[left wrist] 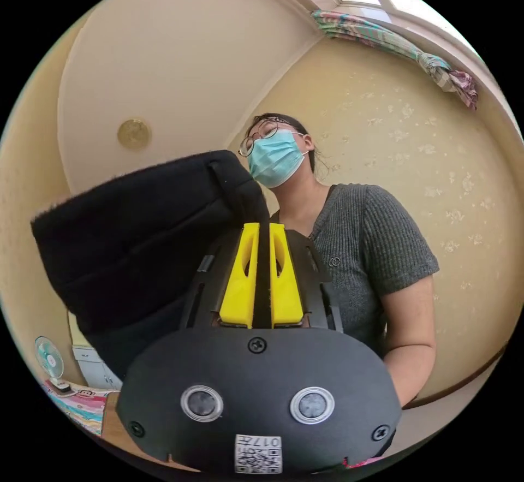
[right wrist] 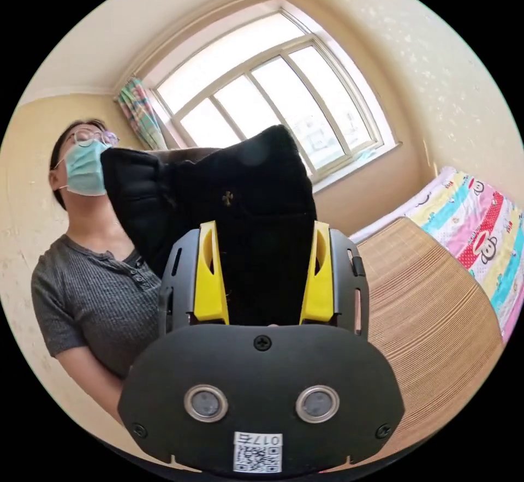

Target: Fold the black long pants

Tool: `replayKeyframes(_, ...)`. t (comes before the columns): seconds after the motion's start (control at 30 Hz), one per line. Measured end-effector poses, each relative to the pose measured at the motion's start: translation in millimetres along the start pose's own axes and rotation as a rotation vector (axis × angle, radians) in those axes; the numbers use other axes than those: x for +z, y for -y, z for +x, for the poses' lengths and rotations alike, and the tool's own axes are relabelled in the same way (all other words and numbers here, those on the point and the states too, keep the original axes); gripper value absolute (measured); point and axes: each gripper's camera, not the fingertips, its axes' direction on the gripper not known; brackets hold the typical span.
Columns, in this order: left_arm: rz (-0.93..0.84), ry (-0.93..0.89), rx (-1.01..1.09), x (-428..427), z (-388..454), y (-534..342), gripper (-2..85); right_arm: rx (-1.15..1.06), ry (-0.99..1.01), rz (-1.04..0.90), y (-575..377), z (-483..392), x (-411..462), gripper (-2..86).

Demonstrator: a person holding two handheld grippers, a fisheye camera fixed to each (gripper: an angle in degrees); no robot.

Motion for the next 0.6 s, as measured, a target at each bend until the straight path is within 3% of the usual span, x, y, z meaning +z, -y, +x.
replayKeyframes(0.07,0.103,-0.104,0.005,8.3,-4.0,-20.7,1.3,0.117,0.124,0.059,-19.2,23.7,15.2,23.8)
replayKeyframes(0.2,0.315,-0.281,-0.031,24.3,-24.3,-66.2,0.8,0.150,0.334,0.120,-55.0,41.6,47.7,25.2)
replayKeyframes(0.3,0.270,-0.271,-0.108,37.5,-34.3,-80.4,0.8,0.130,0.458,0.094,-74.8,36.1,89.1,24.5)
replayKeyframes(0.33,0.205,-0.222,-0.137,41.0,-31.8,-78.5,0.8,0.110,0.427,0.112,-81.2,26.4,97.8,23.3)
replayKeyframes(0.37,0.169,-0.191,-0.145,41.6,-28.9,-76.6,0.7,0.038,0.406,0.174,-89.4,12.1,96.5,12.1)
replayKeyframes(0.4,0.088,-0.124,-0.144,41.1,-19.5,-70.2,0.8,0.012,0.414,0.225,-94.2,5.7,92.7,6.5)
replayKeyframes(0.47,-0.042,0.026,-0.158,35.9,-3.0,-58.4,0.8,-0.024,0.370,0.425,-113.8,-19.7,68.1,4.0)
replayKeyframes(0.5,-0.128,0.190,-0.190,30.9,7.2,-51.0,0.8,-0.035,0.333,0.468,-118.0,-29.1,60.5,3.7)
replayKeyframes(0.6,-0.290,0.608,-0.312,18.2,18.0,-39.4,0.9,-0.062,-0.048,0.571,-124.5,-96.7,32.9,2.9)
